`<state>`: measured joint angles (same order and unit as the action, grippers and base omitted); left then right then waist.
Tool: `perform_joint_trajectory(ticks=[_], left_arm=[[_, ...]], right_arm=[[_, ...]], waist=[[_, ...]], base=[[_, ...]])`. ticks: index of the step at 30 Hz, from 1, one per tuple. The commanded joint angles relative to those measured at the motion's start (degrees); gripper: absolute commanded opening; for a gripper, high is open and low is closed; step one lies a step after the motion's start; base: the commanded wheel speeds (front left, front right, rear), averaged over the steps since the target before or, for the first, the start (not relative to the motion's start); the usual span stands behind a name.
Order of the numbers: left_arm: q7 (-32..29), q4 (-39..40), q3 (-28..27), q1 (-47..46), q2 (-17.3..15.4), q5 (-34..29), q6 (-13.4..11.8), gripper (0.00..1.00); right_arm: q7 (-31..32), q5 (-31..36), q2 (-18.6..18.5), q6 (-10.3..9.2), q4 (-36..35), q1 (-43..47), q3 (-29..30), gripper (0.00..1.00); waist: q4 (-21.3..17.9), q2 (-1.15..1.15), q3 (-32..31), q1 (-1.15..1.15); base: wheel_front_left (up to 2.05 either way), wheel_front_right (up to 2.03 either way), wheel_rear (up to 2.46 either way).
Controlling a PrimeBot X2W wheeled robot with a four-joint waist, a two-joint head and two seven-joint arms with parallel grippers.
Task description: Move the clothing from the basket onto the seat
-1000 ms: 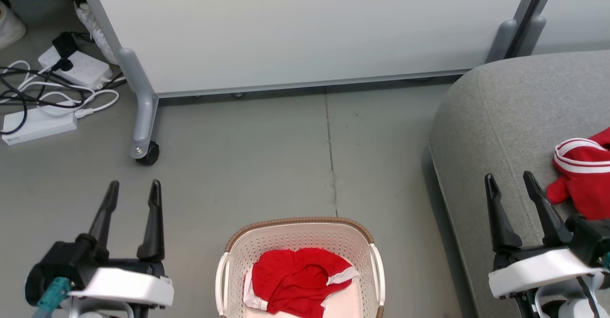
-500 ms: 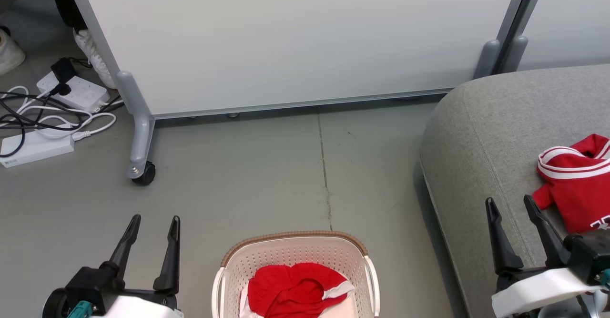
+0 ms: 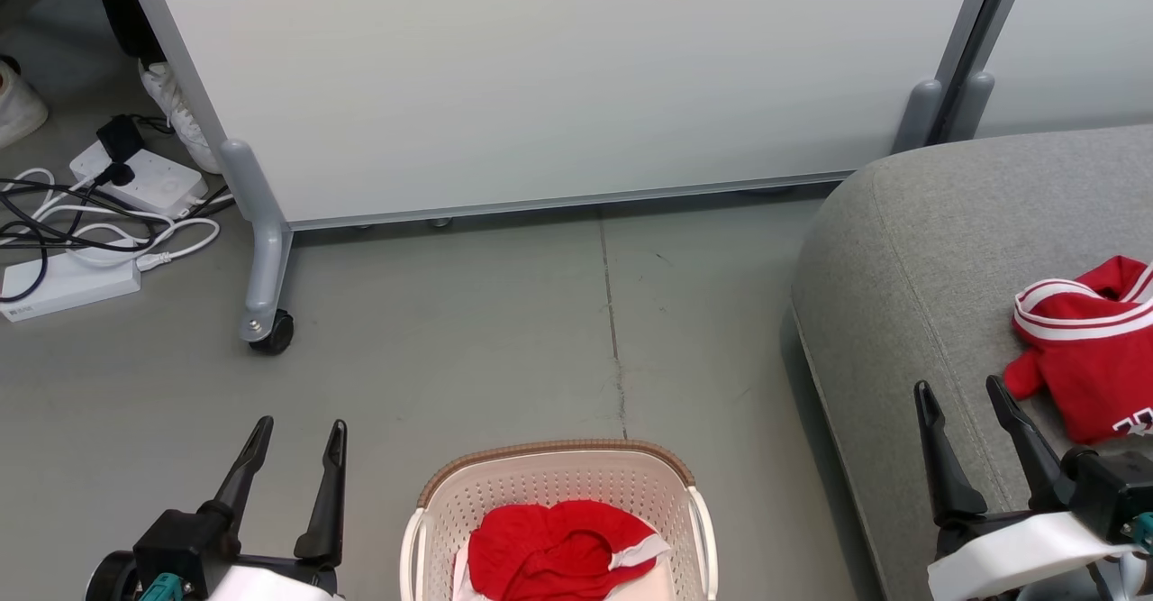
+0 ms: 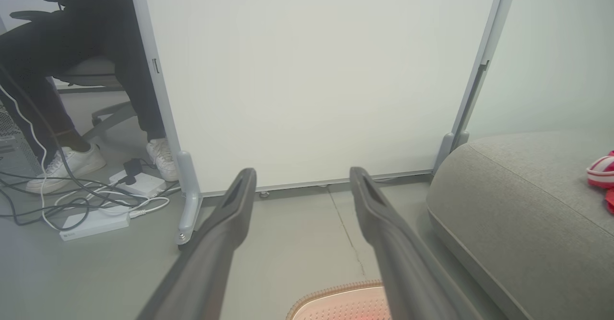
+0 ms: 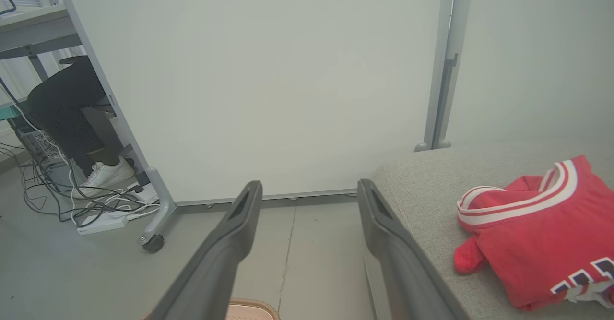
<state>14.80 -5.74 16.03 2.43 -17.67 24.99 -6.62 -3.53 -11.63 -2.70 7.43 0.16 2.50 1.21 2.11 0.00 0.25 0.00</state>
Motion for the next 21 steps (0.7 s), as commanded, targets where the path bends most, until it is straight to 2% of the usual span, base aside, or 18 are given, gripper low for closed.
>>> perform_joint_trajectory(ticks=[1,14,21], left_arm=[[-0.02,-0.11,0.01,-0.17,-0.44,-0.23,-0.10,1.00],[-0.39,-0.02,0.71,-0.83,-0.65,-0.30,-0.65,1.00],[-0.10,0.49,0.74,-5.20,-0.59,-1.01,0.35,1.00]], right_arm=[[0.26,-0.27,-0.37,0.11,-0.35,0.37,0.00,1.00],[-0.15,-0.35,-0.38,0.11,-0.47,0.08,0.26,1.00],[-0.60,-0.09,-0.38,0.11,-1.59,-2.09,-0.27,1.00]], waist=[[0.00,0.00,-0.02,0.00],[0.43,0.00,0.38,0.00],[0.13,0.00,4.67,0.00]], base=[[0.00,0.00,0.00],[0.00,0.00,0.00],[0.00,0.00,0.00]])
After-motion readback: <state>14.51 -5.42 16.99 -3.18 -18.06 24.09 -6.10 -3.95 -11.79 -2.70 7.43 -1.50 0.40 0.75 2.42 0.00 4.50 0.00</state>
